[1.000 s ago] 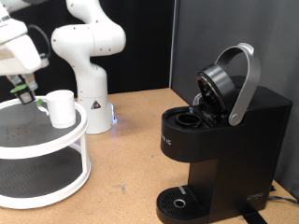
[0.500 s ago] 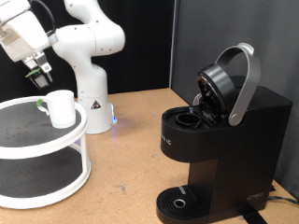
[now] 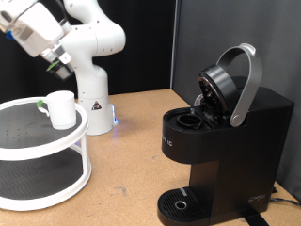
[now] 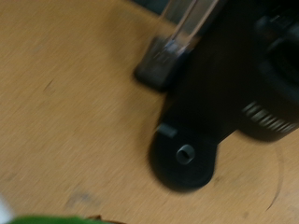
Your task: Make a cup of coffee with the keurig machine
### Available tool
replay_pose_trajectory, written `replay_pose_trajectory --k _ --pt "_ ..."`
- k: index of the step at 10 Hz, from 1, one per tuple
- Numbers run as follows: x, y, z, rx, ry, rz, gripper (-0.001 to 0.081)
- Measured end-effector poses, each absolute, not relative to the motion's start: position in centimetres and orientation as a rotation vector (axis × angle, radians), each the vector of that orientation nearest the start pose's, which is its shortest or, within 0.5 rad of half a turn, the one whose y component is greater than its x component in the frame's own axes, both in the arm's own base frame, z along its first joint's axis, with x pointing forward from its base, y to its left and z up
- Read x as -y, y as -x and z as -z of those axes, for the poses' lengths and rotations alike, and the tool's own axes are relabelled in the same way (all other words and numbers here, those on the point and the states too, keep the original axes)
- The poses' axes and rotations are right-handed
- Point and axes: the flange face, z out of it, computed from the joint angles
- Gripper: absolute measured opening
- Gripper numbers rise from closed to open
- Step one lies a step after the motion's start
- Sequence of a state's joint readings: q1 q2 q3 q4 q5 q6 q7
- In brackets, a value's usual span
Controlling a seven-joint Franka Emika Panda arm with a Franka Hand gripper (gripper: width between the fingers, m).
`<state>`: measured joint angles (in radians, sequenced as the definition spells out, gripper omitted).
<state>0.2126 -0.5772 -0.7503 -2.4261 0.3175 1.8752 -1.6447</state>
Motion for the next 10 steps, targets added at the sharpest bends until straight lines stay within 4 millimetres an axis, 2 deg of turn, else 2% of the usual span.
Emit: replay_pose_trajectory --k 3,5,8,10 --pt "17.2 -37.7 -48.3 1.240 2.199 0.804 0.0480" --pt "16.0 -39.6 -48.6 1.215 2.267 0.822 0.0480" --pt "15.6 -38.9 -48.5 1.171 2.183 0.745 0.0480" --pt "14.3 -39.7 -49.4 1.063 2.124 0.726 0.0480"
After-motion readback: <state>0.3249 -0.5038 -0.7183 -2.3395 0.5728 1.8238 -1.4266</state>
